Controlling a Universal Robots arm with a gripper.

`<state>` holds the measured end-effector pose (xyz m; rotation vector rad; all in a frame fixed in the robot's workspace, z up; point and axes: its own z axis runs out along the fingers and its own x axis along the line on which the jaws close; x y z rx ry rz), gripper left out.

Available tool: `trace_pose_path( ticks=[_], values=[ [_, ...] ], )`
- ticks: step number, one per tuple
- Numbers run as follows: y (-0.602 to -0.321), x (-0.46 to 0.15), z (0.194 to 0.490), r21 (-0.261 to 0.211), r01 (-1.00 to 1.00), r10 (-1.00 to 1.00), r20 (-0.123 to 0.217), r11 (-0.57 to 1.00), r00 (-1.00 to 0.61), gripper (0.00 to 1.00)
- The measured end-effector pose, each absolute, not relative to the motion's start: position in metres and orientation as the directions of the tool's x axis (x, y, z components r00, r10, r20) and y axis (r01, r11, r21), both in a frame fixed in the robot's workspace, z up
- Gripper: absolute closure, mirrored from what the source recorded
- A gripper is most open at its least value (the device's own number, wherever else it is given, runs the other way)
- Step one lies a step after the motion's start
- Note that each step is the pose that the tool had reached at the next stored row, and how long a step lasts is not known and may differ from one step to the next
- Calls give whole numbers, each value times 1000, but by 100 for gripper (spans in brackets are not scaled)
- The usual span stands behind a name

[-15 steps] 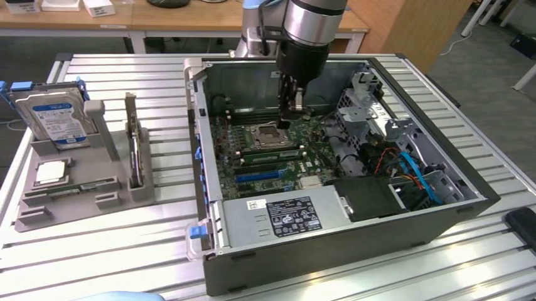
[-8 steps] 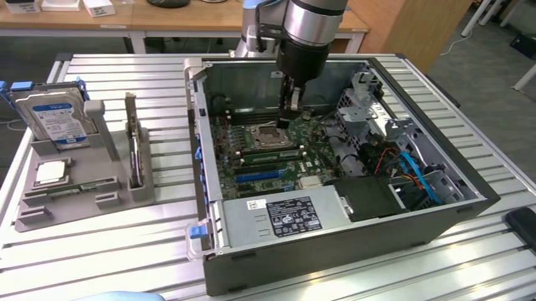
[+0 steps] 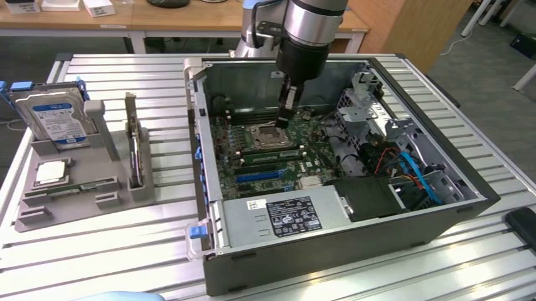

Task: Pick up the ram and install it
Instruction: 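Press down the ram until it locks into place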

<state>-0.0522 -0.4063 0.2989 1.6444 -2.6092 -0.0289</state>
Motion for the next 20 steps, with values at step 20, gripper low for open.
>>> trace_pose_path(
  ticks=[20],
  values=[
    [-406, -52, 299, 46, -701, -702, 39, 712, -711, 90]
  ],
)
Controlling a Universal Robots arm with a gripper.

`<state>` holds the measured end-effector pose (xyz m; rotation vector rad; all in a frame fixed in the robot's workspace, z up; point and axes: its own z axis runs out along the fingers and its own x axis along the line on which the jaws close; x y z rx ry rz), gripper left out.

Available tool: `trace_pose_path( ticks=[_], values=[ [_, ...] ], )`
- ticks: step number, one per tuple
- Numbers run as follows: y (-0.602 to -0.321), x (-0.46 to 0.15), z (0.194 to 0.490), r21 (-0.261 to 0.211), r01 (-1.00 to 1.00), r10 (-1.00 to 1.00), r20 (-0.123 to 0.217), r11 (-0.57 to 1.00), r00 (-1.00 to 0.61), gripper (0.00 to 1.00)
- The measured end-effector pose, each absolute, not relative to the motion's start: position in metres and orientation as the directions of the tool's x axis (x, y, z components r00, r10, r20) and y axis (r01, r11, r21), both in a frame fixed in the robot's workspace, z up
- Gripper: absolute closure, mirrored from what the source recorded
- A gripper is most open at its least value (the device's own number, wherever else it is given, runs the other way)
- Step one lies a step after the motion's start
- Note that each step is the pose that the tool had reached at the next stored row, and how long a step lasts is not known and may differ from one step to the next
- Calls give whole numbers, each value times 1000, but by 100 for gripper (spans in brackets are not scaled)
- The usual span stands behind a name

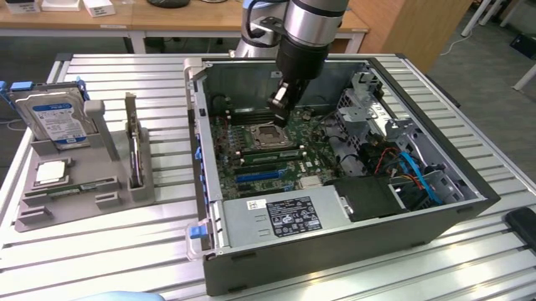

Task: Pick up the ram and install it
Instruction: 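Press down the ram until it locks into place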

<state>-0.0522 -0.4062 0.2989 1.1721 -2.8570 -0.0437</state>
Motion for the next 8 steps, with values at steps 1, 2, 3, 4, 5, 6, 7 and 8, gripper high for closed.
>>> trace_pose_path(
  ticks=[1, 2, 3, 4, 5, 6, 7, 8],
  values=[
    [-406, -52, 299, 46, -689, -690, 38, 724, -723, 90],
    [-406, -52, 299, 46, -676, -678, 38, 735, -734, 90],
    [-406, -52, 299, 46, -662, -664, 38, 748, -747, 90],
    [-406, -52, 299, 46, -650, -651, 38, 759, -758, 90],
    [-406, -52, 299, 46, -637, -638, 38, 770, -769, 90],
    [-406, -52, 299, 46, -623, -625, 38, 781, -780, 90],
    [-406, -52, 299, 46, -610, -612, 39, 791, -790, 90],
    [-406, -52, 299, 46, -597, -598, 39, 801, -800, 90]
  ],
)
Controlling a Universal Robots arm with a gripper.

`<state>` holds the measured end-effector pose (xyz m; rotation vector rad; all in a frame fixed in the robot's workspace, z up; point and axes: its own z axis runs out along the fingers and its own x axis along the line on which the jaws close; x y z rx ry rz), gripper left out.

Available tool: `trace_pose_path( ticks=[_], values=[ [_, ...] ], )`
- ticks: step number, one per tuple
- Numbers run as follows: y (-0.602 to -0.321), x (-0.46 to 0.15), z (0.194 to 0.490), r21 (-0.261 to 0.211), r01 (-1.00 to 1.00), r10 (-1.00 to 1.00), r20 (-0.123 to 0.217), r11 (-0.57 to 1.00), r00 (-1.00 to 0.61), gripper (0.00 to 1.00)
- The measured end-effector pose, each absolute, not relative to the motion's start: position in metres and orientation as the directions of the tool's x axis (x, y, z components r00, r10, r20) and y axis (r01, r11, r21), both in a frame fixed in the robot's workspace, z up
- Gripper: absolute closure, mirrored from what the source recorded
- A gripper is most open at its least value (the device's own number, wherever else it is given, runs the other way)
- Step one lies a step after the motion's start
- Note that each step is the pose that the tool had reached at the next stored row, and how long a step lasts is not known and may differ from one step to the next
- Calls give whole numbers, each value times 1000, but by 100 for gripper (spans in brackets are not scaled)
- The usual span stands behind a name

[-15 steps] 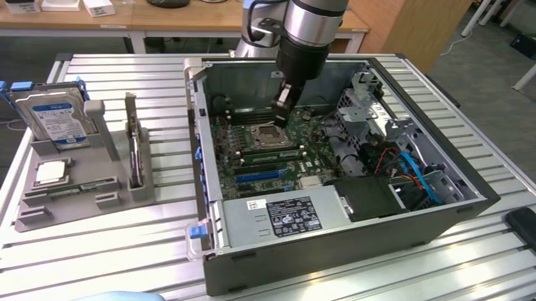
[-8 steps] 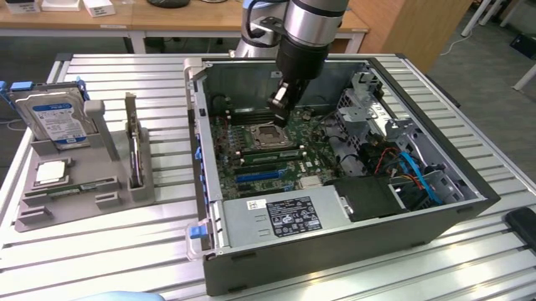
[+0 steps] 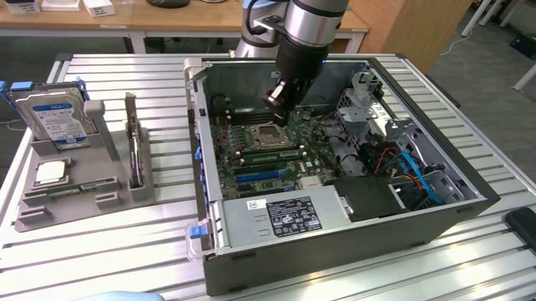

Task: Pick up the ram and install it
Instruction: 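Press down the ram until it locks into place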

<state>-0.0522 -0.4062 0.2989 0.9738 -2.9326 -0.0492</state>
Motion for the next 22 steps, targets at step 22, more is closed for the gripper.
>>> trace_pose_path(
  ticks=[22],
  values=[
    [-406, -52, 299, 45, -265, -267, 39, 963, -963, 90]
  ],
)
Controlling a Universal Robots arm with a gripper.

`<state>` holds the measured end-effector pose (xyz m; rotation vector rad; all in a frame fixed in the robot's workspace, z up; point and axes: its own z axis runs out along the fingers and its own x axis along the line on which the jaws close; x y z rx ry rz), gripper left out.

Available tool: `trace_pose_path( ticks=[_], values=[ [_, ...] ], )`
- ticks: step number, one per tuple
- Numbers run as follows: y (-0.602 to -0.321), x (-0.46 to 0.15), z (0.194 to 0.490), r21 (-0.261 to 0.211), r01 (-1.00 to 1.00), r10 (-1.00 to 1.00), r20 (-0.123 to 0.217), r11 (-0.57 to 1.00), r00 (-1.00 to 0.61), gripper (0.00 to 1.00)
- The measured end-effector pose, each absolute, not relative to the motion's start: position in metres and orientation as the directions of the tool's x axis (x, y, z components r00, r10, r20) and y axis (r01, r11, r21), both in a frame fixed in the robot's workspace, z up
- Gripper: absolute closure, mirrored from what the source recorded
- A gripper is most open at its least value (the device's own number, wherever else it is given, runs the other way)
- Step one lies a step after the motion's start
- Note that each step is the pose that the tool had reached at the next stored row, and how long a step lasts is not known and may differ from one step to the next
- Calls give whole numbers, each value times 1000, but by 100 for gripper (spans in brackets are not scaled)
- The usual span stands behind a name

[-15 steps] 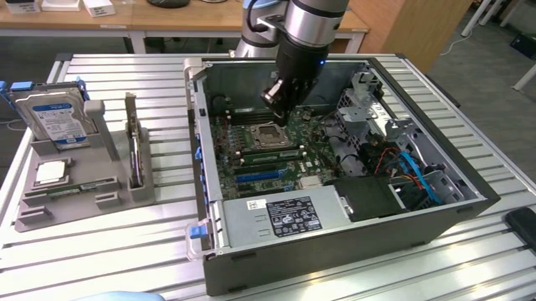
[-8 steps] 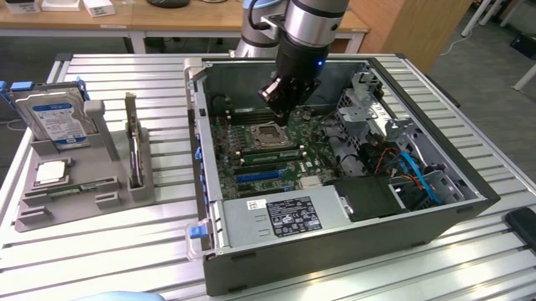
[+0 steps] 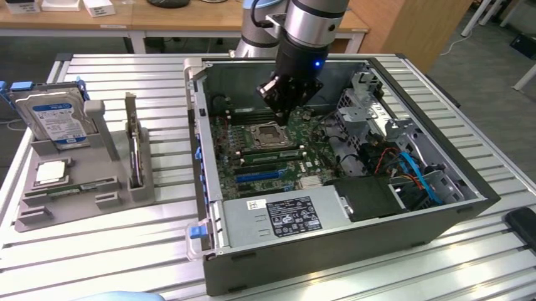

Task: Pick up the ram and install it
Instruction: 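Press down the ram until it locks into place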

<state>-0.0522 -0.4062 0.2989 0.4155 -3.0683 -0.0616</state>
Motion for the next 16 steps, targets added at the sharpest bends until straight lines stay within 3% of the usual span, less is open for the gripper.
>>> trace_pose_path(
  ticks=[16],
  values=[
    [-406, -52, 299, 44, -67, -68, 39, 997, -997, 90]
  ],
)
